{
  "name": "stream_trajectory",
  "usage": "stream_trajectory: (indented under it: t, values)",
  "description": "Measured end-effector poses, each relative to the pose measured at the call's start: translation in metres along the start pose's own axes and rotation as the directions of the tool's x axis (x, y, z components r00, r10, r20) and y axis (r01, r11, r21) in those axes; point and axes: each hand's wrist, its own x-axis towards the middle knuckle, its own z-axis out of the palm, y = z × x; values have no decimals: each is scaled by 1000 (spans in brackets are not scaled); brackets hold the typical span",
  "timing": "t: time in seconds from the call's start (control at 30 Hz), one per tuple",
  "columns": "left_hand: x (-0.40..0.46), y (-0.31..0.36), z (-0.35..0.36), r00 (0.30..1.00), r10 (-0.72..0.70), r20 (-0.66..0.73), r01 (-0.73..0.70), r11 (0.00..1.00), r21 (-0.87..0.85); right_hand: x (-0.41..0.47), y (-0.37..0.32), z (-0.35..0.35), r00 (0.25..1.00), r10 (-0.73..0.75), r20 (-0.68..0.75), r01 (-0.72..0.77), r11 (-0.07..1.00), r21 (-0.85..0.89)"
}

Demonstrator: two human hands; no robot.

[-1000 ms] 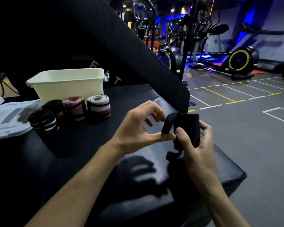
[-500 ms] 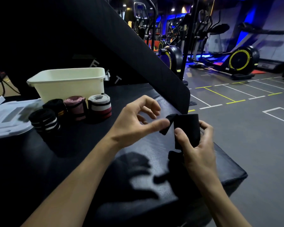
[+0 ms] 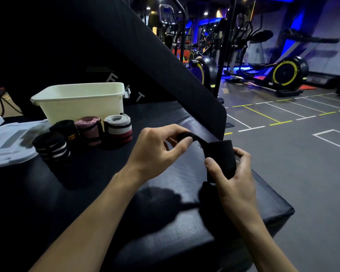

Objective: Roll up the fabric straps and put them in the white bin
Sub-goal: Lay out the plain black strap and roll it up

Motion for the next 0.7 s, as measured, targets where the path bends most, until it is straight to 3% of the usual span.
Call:
stream_trajectory:
  t: [0.13,0.27,0.37,0.47,0.53,0.6,0.7]
  values:
    - [4,-1,-2,976,-213,47,217,940,-264,-1,0,-2,999,-1,44,2,1000,-23]
    - [8,0,-4,927,-340,156,361,707,-608,-1,-4,-3,996,-13,87,20,997,-77]
    - [9,4,-3,895,-376,241,422,534,-733,-1,-5,-1,996,-19,91,30,992,-121]
    - [9,3,-2,838,-453,304,519,493,-698,0,-4,0,998,7,70,-1,996,-88]
    - [8,-1,1,793,-490,363,599,513,-616,1,-4,2,989,121,90,-128,989,76]
    - [5,-2,9,754,-507,417,654,522,-548,2,-7,5,954,238,184,-288,898,333]
    - [0,-2,23,717,-524,461,697,510,-504,-2,-16,7,907,236,348,-404,718,566]
